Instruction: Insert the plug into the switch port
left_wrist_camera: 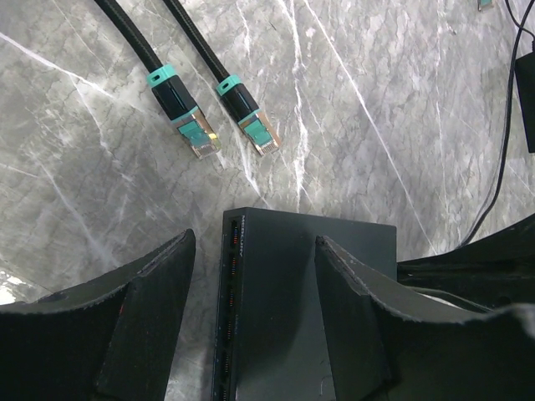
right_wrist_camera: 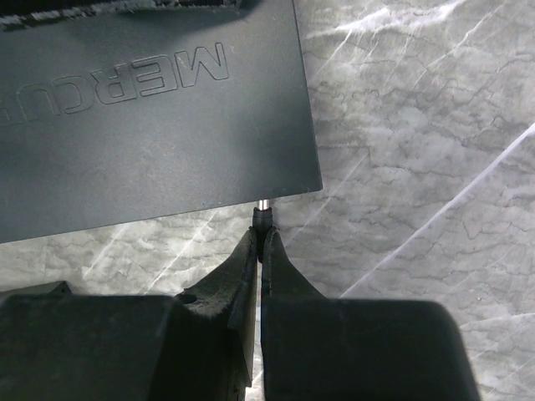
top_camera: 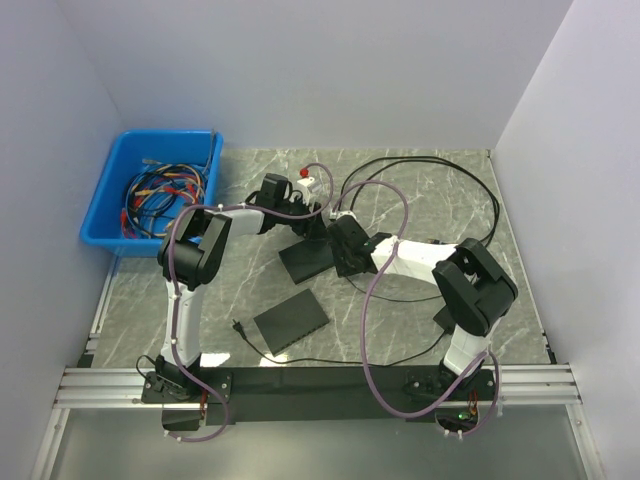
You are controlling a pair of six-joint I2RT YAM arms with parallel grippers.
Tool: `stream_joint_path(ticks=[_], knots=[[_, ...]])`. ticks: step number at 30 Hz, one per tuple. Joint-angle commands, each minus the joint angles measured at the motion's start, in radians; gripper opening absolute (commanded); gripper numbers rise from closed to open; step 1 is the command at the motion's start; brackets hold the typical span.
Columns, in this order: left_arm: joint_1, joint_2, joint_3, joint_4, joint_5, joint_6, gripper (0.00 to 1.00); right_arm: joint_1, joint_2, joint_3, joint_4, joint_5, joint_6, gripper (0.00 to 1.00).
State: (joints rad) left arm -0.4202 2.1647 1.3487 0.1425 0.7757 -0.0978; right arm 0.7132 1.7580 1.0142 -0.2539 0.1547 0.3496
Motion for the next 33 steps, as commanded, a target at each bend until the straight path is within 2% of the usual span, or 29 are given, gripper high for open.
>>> stream_joint_path(ticks=[1,20,33], knots=[[-0.009,0.021,0.026,-0.058,0.011,0.021,0.66,-0.006,0.000,0.046,0.024,0.003,-0.008,0.00],[-0.022,0.040,0.046,-0.087,0.000,0.035,0.65,-0.004,-0.005,0.077,0.015,-0.007,-0.011,0.00],[-0.029,0.046,0.053,-0.103,0.002,0.047,0.65,-0.015,-0.002,0.063,0.015,0.043,-0.018,0.00]])
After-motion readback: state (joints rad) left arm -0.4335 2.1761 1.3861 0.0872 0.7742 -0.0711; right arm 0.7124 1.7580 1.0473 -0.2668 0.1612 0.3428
